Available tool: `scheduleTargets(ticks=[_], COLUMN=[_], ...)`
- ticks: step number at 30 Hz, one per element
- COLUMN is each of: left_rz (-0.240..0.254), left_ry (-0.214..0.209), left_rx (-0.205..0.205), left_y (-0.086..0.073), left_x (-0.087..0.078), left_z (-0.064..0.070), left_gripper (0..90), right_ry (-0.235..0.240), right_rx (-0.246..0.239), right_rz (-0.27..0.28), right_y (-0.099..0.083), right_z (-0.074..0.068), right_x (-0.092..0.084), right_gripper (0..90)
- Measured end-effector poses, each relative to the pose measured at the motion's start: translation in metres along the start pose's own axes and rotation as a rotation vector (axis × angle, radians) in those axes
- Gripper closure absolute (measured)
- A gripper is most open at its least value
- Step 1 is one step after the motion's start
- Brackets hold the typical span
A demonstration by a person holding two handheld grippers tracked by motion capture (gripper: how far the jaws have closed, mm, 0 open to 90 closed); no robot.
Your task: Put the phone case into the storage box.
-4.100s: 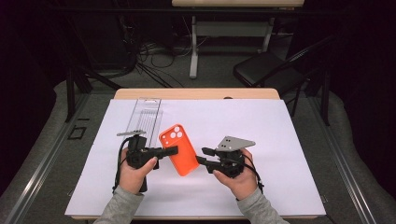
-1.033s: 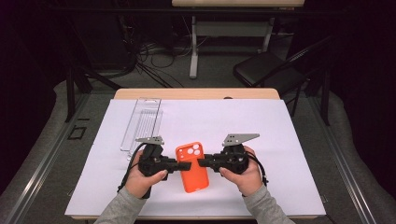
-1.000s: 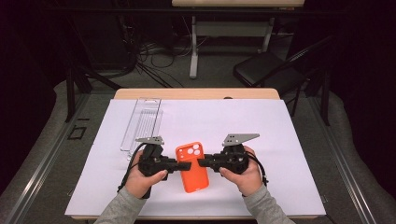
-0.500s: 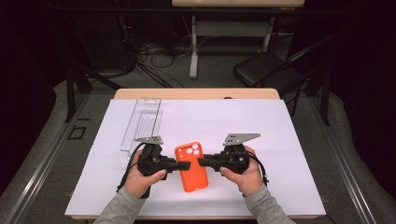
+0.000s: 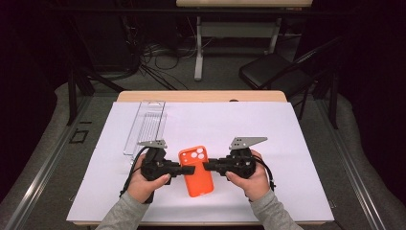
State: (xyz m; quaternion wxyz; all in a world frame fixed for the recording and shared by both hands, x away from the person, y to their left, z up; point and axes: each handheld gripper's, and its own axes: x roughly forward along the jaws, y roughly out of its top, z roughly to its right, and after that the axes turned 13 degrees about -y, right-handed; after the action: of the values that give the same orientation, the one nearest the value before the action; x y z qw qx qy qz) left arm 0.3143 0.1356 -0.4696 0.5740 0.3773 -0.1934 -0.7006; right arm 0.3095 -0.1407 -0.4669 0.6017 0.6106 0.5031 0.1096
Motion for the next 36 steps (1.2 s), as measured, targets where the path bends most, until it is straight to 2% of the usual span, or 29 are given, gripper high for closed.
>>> scheduleTargets(ticks=[36], left_rz=[0.006], left_ry=[-0.003], left_rx=[-0.012], left_y=[-0.0004], left_x=[0.0], left_z=[-0.0015], left_gripper=[80.2], right_ry=[-0.007], right_rx=[0.014], right_rz=[0.011], right_y=[-0.0013], right_z=[0.0], right_x=[-0.0001], right_gripper=[82.3])
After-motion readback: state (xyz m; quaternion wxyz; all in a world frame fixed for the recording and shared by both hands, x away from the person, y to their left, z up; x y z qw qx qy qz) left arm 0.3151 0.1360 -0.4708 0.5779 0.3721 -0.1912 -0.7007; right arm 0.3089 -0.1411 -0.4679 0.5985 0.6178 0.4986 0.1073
